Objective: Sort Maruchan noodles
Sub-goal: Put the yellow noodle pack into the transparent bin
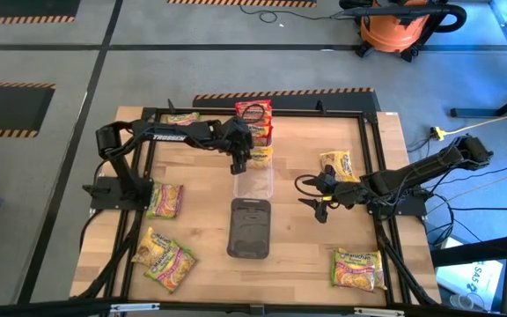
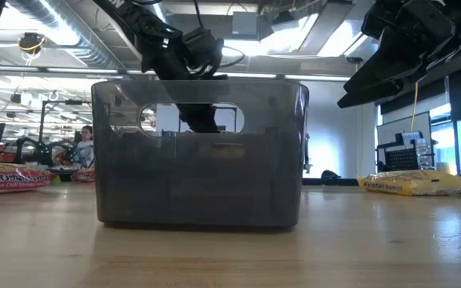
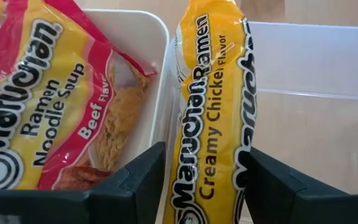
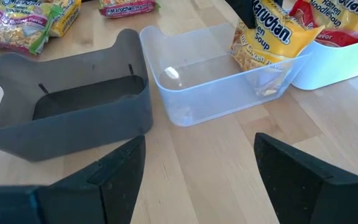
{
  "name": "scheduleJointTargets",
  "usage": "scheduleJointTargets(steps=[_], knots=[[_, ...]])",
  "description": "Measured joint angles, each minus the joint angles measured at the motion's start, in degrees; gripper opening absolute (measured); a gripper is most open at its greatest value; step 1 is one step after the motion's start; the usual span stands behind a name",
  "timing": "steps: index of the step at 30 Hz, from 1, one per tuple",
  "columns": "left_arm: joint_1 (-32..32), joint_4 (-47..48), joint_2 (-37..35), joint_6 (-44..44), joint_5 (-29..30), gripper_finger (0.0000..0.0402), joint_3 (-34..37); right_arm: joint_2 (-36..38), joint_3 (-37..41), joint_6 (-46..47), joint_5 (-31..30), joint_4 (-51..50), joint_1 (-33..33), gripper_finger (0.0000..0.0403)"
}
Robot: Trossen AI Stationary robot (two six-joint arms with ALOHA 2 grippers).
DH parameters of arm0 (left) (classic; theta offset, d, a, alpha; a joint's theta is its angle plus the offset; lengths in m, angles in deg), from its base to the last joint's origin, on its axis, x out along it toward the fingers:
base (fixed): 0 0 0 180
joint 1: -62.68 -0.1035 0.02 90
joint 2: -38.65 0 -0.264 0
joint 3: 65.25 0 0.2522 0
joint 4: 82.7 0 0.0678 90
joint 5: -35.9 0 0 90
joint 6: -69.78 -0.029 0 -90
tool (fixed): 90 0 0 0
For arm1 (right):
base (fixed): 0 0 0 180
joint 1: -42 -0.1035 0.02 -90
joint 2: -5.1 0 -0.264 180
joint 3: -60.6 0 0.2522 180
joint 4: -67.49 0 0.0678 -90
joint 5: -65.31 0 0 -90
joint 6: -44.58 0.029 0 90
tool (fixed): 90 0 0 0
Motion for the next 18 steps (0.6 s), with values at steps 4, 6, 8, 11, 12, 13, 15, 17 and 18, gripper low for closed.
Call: scheduleJointTargets(steps=[4,6,8,11,12,13,15,17,18], knots=[[0.00,0.81,0.00,0.15,-0.09,0.0186,0.00,0.00,0.00,0.00,0.02,0.00,0.00,0.0276],[0.00,0.79,-0.04,0.21,-0.09,0.0186,0.00,0.00,0.00,0.00,0.02,-0.02,0.00,0.0276],[0.00,0.79,-0.04,0.66,-0.12,0.0186,0.00,0.00,0.00,-0.02,0.02,-0.02,0.00,0.0276],[0.00,0.79,-0.07,1.42,-0.34,0.0186,0.00,0.00,0.00,-0.24,0.04,-0.02,0.00,0.0276],[0.00,0.79,-0.13,1.44,-0.57,0.0186,0.00,0.00,0.00,-0.24,0.04,-0.04,0.00,0.0276],[0.00,0.95,-0.53,1.54,-0.86,0.0185,0.00,0.00,0.00,-0.24,0.04,-0.04,0.00,0.0276],[0.00,0.49,-1.35,1.66,-2.03,0.0184,-0.09,0.00,0.00,-0.30,0.04,-0.05,0.00,0.0276],[0.00,1.16,-2.74,1.70,-2.48,0.0184,-0.09,0.00,0.00,-0.44,0.04,-0.07,0.00,0.0276],[0.00,1.25,-3.59,1.68,-2.48,0.0184,-0.09,0.00,0.00,-0.44,0.04,-0.07,0.00,0.0276]])
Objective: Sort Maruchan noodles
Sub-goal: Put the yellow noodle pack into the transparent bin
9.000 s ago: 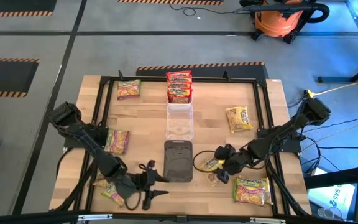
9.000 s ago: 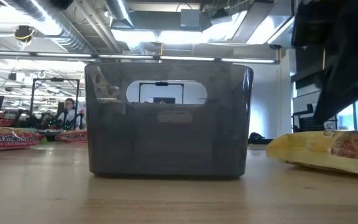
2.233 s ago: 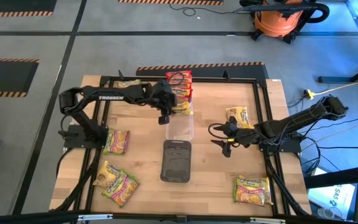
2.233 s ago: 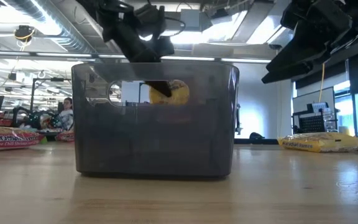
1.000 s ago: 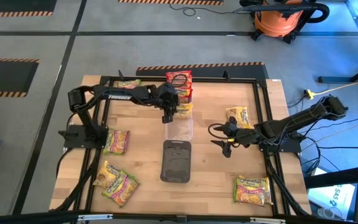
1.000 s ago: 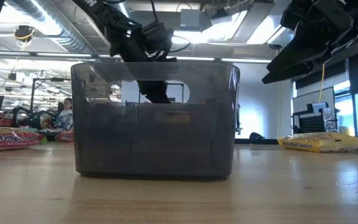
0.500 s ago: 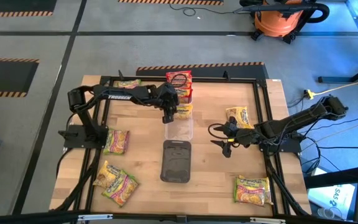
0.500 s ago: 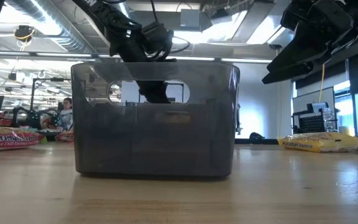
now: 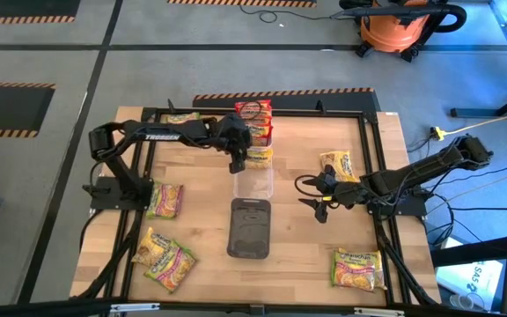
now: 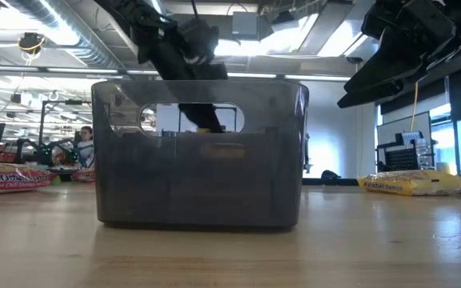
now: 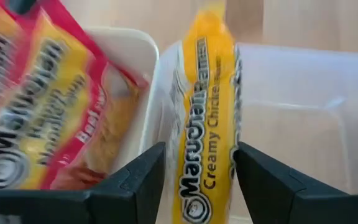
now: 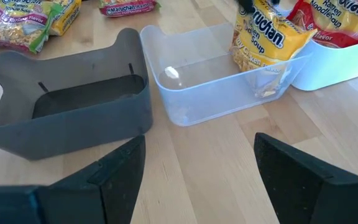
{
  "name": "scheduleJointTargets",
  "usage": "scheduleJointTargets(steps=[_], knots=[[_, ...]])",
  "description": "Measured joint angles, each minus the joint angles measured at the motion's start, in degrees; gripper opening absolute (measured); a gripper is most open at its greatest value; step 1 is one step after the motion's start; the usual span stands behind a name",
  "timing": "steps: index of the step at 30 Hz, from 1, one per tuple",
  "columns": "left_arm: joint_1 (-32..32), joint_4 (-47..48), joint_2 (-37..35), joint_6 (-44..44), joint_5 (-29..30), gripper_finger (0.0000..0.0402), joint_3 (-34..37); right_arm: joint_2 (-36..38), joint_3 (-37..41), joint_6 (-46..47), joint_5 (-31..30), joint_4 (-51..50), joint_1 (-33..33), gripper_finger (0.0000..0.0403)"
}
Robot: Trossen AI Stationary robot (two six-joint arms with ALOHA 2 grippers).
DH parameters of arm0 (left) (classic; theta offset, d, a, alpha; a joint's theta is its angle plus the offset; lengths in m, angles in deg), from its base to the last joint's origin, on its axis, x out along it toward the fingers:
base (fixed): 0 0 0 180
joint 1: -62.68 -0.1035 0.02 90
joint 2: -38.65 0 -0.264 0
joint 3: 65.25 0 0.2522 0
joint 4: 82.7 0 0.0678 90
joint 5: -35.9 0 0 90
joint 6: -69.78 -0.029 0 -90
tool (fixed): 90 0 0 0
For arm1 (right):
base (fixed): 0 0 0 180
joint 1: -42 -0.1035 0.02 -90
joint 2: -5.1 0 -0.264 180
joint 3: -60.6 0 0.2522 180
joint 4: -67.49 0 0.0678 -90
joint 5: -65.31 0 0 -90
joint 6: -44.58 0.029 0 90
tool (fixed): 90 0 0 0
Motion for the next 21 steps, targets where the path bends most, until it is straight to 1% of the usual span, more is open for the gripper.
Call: scheduleJointTargets(steps=[4,7,10,11,13,16,21], knots=[[0.00,0.72,-3.92,0.09,0.47,0.0184,0.00,0.00,0.00,-0.04,0.00,-0.03,0.00,0.0276],[0.54,2.18,-6.07,3.10,-0.08,0.0184,0.00,0.00,0.00,-0.04,-0.01,-0.08,0.00,0.0276],[4.07,2.86,-8.70,5.81,-1.43,0.0183,-0.02,0.00,0.00,-0.04,-0.01,-0.33,0.00,0.0276],[6.03,2.86,-9.22,5.92,-0.66,0.0183,-0.02,0.00,0.00,-0.03,-0.03,-0.40,0.00,0.0276],[9.69,3.10,-9.60,5.90,3.03,0.0183,-0.02,0.00,0.00,-0.20,-0.29,-0.59,0.00,0.0276],[12.19,4.49,-9.61,6.78,6.61,0.0183,-0.02,0.00,0.00,-0.42,-1.20,-0.55,0.00,0.0276],[14.07,5.41,-9.03,7.51,6.98,0.0183,0.00,0.00,0.00,-0.42,-1.14,-0.55,0.00,0.0276]])
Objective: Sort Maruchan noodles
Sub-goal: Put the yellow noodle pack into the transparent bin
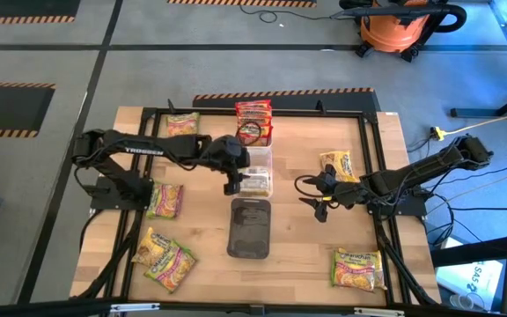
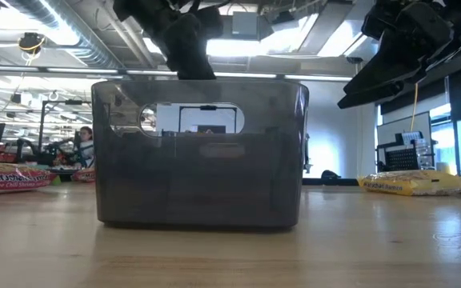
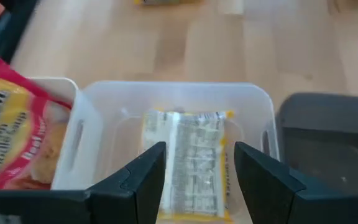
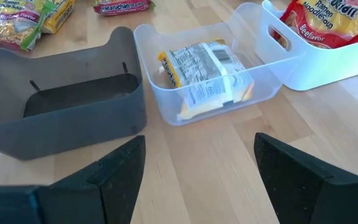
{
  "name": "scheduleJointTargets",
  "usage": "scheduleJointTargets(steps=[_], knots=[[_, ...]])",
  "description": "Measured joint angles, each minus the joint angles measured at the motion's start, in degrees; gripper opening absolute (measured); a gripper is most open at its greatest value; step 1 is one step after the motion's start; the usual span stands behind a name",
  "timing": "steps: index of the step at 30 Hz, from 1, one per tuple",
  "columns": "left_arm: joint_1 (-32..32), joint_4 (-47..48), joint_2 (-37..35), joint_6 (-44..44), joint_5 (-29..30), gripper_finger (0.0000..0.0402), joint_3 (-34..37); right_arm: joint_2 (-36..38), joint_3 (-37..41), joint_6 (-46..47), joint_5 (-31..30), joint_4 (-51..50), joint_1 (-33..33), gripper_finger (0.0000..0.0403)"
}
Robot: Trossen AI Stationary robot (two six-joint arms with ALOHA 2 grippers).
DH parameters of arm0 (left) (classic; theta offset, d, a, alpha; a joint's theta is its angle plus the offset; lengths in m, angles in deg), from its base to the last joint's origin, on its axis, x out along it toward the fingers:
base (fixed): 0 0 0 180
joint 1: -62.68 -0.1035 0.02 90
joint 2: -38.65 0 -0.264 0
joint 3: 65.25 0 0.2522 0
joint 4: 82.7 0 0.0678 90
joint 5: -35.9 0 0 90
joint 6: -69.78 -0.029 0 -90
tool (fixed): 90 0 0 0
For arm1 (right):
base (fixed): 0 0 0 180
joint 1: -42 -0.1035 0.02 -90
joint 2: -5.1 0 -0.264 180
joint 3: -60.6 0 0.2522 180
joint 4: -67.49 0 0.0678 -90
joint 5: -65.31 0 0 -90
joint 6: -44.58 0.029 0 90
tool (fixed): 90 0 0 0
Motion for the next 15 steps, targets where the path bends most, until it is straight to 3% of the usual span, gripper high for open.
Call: scheduleJointTargets(steps=[5,10,15], knots=[[0.04,-0.64,0.71,0.03,0.60,0.0183,0.00,0.00,0.00,0.18,0.00,0.11,0.00,0.0276],[-1.25,-5.41,6.35,1.71,-0.29,0.0183,-0.37,0.00,0.00,0.26,-0.10,1.41,0.04,0.0276],[-3.56,-2.60,12.64,1.23,-2.79,0.0183,-4.49,0.00,0.00,0.21,-0.44,2.14,0.04,0.0276]])
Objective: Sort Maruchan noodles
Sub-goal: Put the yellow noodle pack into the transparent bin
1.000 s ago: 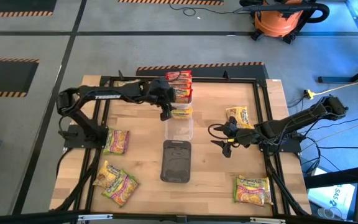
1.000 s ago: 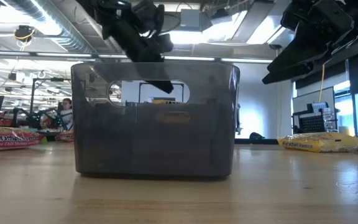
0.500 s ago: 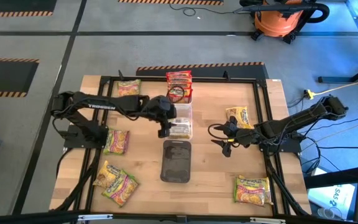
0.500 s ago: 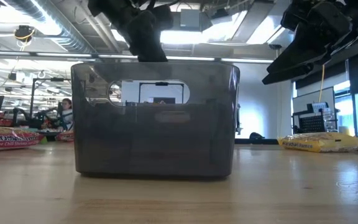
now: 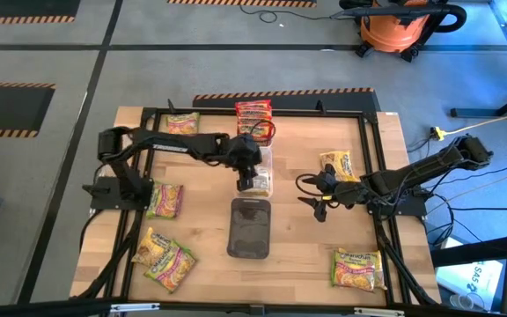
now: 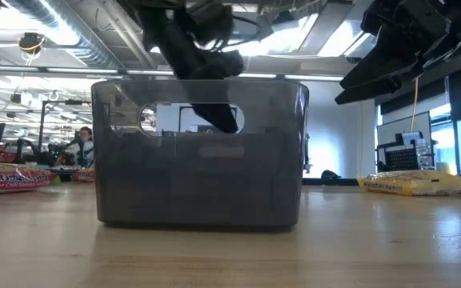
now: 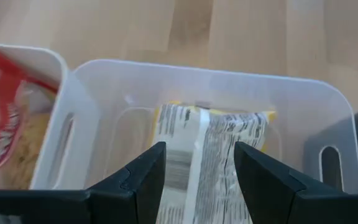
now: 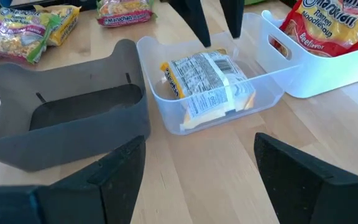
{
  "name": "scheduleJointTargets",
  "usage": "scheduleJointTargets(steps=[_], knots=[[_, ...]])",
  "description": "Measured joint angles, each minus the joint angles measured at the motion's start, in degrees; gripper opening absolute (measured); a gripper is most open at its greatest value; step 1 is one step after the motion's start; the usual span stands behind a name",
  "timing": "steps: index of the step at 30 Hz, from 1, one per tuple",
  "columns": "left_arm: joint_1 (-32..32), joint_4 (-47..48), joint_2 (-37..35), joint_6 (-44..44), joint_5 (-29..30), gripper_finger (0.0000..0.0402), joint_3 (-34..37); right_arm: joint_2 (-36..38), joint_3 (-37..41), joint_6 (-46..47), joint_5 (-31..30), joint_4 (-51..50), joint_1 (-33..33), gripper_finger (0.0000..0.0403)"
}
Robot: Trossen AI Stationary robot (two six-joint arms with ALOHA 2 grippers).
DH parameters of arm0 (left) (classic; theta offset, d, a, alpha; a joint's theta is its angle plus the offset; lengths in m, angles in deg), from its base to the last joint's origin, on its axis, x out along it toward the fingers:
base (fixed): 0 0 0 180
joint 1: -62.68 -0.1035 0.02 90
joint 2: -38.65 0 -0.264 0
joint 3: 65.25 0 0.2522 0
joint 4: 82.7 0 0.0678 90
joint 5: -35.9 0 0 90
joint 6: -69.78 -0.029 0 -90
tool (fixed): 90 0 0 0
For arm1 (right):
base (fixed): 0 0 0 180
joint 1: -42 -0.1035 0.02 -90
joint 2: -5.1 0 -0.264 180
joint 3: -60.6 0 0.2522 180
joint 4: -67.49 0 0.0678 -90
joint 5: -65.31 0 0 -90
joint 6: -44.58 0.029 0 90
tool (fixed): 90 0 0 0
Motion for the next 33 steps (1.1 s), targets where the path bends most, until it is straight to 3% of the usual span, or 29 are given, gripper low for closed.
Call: scheduleJointTargets(steps=[10,17,22,26,33], knots=[[-1.36,13.93,13.25,-3.55,-2.42,0.0183,-15.59,-0.02,0.00,-0.03,-0.39,-0.97,-0.02,0.0276],[-1.39,15.72,16.22,-4.21,-4.17,0.0183,-16.62,-0.02,0.00,-0.03,-0.07,-1.85,-0.02,0.0276],[-0.83,15.70,16.40,-5.58,-2.31,0.0178,-16.62,-0.02,0.00,-0.18,-1.16,-2.12,-0.02,0.0276],[-0.36,15.72,16.40,-6.69,-1.80,0.0136,-16.62,-0.02,0.00,-0.21,-1.51,-2.12,-0.02,0.0276],[-0.15,15.76,16.80,-8.38,-2.92,0.0010,-16.62,-0.02,0.02,-0.21,-1.51,-2.14,-0.02,0.0276]])
